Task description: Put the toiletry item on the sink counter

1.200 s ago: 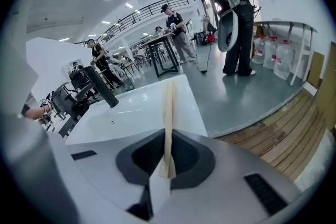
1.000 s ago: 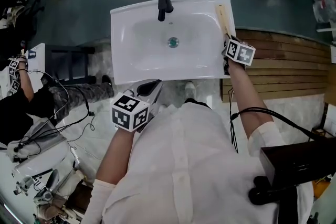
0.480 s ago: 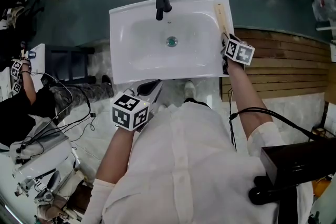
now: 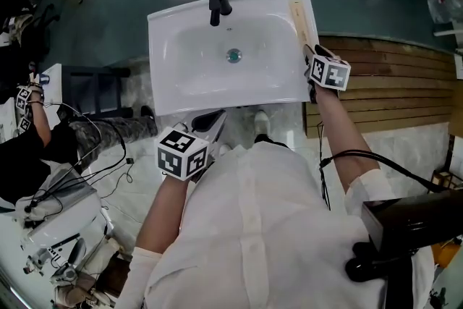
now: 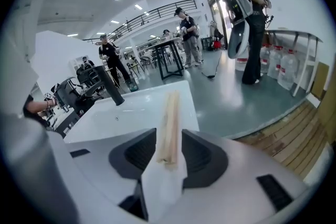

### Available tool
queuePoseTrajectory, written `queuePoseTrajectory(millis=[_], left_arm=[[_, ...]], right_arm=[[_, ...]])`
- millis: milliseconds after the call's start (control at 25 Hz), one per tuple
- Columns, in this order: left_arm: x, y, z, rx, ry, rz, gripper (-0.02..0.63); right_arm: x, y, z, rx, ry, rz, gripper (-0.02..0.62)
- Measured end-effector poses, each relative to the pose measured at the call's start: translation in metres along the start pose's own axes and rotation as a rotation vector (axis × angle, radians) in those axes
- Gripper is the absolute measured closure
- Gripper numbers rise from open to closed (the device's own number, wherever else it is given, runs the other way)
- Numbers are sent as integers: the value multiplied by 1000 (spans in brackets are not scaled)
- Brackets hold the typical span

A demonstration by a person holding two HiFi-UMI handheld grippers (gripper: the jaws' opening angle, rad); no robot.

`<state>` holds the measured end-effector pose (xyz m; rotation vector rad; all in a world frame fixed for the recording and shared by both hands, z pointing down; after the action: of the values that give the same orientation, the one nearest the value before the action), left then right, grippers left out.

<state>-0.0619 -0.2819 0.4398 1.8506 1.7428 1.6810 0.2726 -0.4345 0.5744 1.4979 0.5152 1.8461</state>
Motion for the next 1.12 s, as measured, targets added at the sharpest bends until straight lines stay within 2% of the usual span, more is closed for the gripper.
queuePoseTrajectory(millis=[240, 520, 720, 920, 1120], left_arm=[[6, -10, 11, 18, 13, 51, 600], [39, -47, 8, 49, 35, 75, 600], [67, -69, 15, 82, 45, 94, 600], [103, -99, 23, 113, 67, 86, 600], [141, -128, 23, 134, 69, 86, 600]], right_arm=[[-3, -27, -12, 4, -114, 28, 465], [16, -78, -64, 3, -196, 33, 471], [49, -116, -103, -44, -211, 22, 574], [95, -159, -160, -136, -198, 0, 589], [142, -197, -210, -186, -216, -27, 589]])
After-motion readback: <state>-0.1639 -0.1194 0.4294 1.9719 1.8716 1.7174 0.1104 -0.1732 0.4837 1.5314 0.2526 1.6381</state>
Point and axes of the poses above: the fingertips, and each gripper's own axes: y forward along the fingers, z to its right, x out of its underside, the point moved 8 cm from there along -y, backward along the fingers
